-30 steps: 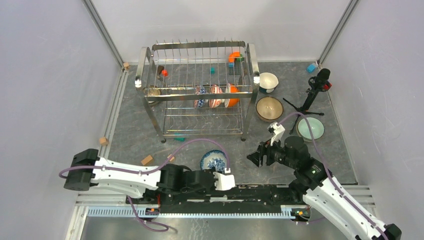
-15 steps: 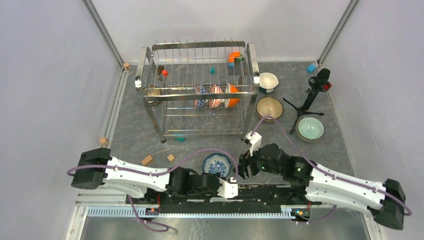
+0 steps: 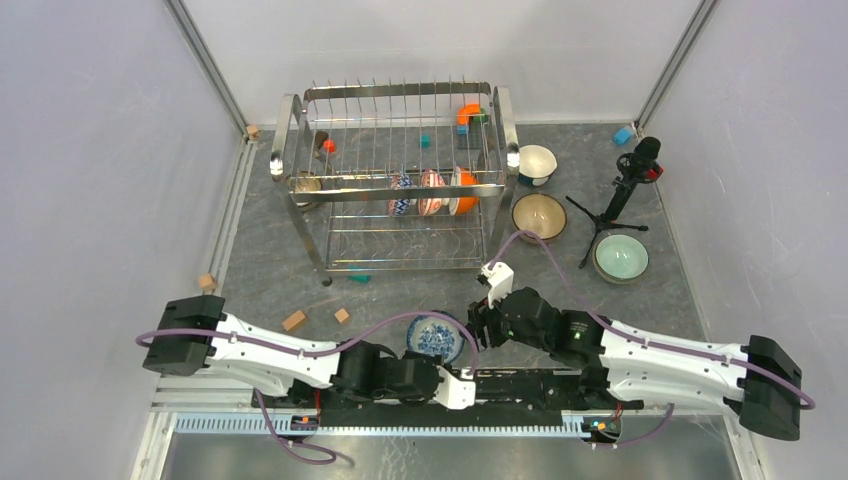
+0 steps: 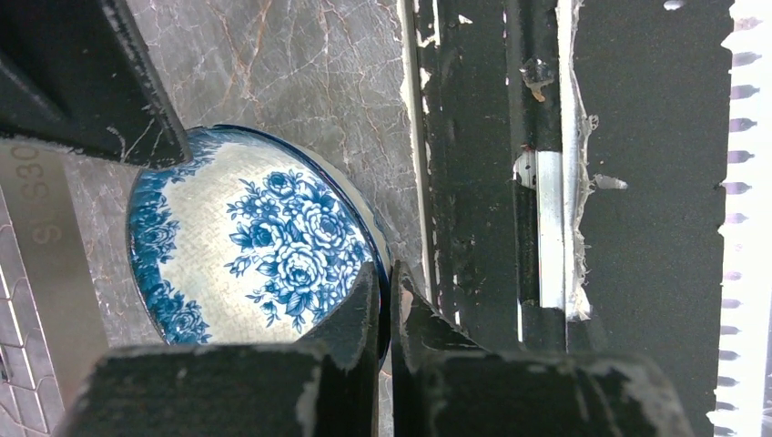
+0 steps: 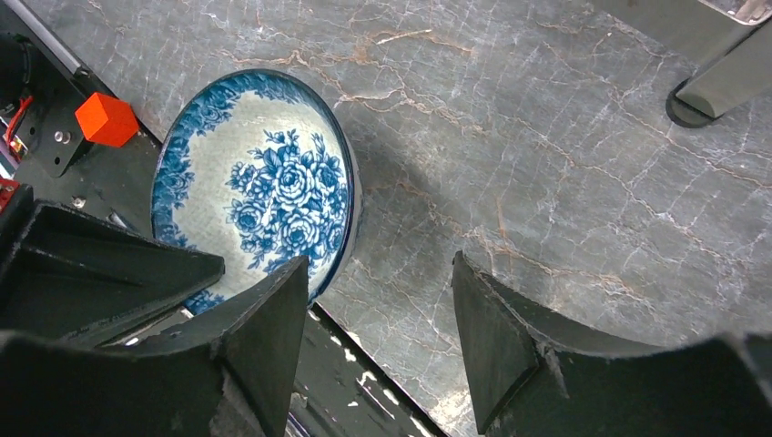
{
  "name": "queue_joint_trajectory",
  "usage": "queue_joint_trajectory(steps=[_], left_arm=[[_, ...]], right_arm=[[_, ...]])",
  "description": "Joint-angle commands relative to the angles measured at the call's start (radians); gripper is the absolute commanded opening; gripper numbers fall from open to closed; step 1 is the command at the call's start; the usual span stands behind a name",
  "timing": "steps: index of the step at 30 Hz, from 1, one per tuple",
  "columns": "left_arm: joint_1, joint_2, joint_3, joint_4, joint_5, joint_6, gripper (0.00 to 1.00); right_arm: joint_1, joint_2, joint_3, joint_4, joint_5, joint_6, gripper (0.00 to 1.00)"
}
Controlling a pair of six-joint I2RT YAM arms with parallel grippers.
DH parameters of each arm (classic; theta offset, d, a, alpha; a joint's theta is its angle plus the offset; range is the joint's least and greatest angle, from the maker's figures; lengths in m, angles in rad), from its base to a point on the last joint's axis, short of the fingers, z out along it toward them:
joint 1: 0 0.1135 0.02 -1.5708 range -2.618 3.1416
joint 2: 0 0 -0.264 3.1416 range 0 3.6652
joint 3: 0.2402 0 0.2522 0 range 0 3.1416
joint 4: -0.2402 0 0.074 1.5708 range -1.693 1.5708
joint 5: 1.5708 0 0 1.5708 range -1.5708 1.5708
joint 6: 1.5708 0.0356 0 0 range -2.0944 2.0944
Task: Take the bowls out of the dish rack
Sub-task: Place the bowl at the center of the board.
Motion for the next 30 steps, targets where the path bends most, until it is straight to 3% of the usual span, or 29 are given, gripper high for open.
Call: queue_joint_trajectory(steps=[1, 23, 30], left_arm=[[-0.021, 0.019, 0.019, 0.057, -0.067, 0.063, 0.02], [-0.033, 0.104, 0.066, 0.083, -0.117, 0.010, 0.02], [-0.033, 0.114, 0.070, 0.090, -0.127, -0.013, 0.02]], right_arm=[[0.008, 0.039, 0.046, 0.080, 0.014, 0.033, 0.64], [0.022, 0.206, 0.019, 0.169, -0.045, 0.036, 0.51], [0.021, 0.243, 0.016, 0.199, -0.059, 0.049, 0.39]])
